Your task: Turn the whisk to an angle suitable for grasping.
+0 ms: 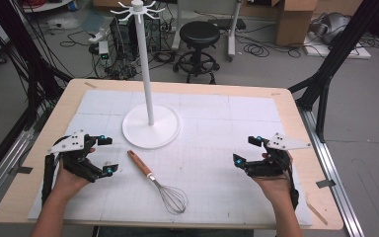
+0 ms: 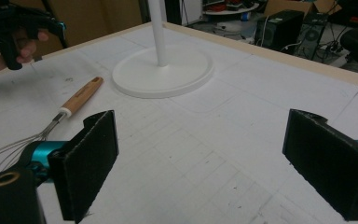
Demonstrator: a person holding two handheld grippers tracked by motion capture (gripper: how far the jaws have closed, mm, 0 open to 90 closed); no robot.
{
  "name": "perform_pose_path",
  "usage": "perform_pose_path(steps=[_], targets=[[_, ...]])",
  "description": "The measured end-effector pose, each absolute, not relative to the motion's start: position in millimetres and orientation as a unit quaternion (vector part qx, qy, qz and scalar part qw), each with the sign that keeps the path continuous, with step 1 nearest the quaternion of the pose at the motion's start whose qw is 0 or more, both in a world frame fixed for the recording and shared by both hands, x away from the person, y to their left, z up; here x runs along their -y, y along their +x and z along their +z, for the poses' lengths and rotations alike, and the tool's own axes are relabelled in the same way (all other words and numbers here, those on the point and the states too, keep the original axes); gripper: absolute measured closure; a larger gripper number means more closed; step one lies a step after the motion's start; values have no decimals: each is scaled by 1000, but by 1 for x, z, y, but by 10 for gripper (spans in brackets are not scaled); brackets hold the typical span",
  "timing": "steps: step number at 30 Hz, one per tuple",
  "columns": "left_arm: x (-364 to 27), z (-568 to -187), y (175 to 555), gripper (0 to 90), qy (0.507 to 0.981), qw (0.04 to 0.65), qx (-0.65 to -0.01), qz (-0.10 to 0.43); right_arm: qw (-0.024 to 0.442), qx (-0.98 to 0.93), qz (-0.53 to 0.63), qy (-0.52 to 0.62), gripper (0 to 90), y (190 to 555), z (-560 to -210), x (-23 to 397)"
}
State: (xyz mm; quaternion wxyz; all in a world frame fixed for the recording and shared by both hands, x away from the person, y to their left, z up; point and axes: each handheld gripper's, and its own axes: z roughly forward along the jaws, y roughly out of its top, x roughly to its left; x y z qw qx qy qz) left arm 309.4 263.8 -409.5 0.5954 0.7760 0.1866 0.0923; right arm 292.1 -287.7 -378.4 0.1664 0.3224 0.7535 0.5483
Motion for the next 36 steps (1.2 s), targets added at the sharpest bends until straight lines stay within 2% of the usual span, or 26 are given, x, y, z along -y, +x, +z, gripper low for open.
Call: perform_pose_path(steps=[24,36], targets=[[-256,-410,309,17,793,576,-178,88,172,-759,536,327,92,290,-379,290],[-232,-395,316,17,826,536,-153,85,173,-754,541,331,92,290,-378,297]])
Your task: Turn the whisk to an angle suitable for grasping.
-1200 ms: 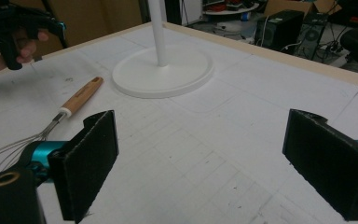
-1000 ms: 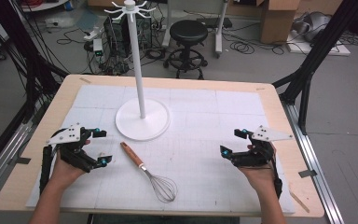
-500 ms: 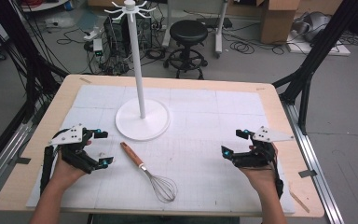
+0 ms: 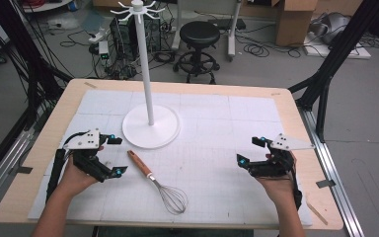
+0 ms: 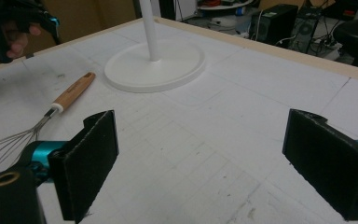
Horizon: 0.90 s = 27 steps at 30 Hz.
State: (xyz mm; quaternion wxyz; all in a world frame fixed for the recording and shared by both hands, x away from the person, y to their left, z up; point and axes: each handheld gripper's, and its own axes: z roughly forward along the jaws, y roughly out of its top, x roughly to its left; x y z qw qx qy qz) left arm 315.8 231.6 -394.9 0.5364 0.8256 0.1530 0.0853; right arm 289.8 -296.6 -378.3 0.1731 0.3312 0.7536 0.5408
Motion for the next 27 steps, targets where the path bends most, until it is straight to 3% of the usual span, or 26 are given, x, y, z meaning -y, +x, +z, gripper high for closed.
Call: perform_pose_path(steps=[27], targets=[[-174,-372,340,18,891,443,-89,48,170,-755,540,330,93,290,-378,294]])
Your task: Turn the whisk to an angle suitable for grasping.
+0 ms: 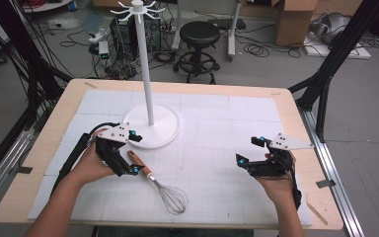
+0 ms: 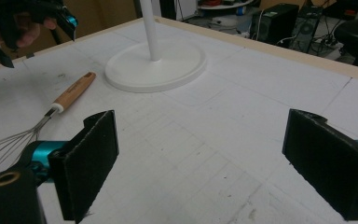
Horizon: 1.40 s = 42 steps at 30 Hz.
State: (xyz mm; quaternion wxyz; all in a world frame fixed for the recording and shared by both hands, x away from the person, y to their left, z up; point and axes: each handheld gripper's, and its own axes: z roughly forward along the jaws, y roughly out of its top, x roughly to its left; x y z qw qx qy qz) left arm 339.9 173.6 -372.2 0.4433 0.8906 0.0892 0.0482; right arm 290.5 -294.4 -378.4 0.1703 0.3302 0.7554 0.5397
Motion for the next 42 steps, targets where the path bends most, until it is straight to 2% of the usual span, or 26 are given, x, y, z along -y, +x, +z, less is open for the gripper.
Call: perform_pose_path(steps=[13,21,32,42], targets=[[-160,-387,348,108,920,383,-74,31,171,-756,538,332,93,291,-379,295],[-155,-397,351,212,944,322,-67,8,172,-758,535,330,93,291,-379,294],[-149,-397,352,256,954,296,-50,3,171,-761,532,330,93,292,-380,291],[-135,-401,354,280,972,234,-30,-8,173,-762,529,330,93,292,-381,292]])
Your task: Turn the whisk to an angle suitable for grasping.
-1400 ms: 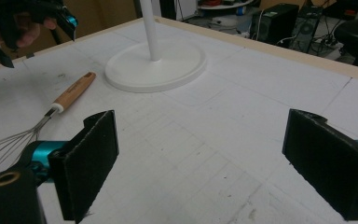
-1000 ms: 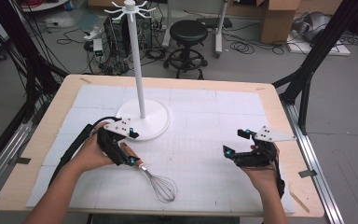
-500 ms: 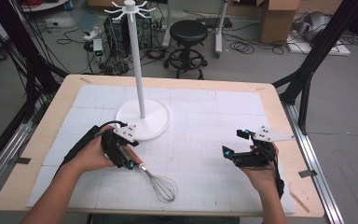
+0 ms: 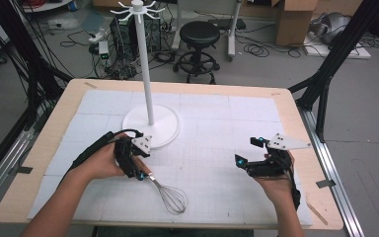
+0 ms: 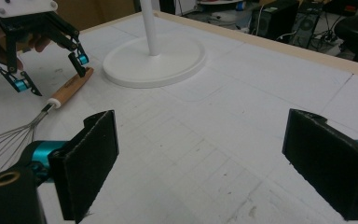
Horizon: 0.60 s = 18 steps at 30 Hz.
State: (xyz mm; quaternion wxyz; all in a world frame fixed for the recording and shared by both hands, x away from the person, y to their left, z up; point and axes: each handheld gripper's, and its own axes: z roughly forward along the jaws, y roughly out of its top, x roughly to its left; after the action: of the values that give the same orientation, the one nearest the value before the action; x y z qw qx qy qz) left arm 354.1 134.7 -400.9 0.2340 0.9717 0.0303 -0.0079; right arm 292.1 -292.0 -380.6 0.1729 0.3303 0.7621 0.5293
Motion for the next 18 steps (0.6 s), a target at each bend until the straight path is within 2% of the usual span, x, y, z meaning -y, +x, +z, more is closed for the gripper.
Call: perform_pose_path(steps=[10,18], targets=[[-127,-415,355,314,981,194,-20,-13,173,-763,527,331,93,292,-381,292],[-127,-417,355,328,980,196,-17,-12,172,-764,525,333,93,292,-382,292]])
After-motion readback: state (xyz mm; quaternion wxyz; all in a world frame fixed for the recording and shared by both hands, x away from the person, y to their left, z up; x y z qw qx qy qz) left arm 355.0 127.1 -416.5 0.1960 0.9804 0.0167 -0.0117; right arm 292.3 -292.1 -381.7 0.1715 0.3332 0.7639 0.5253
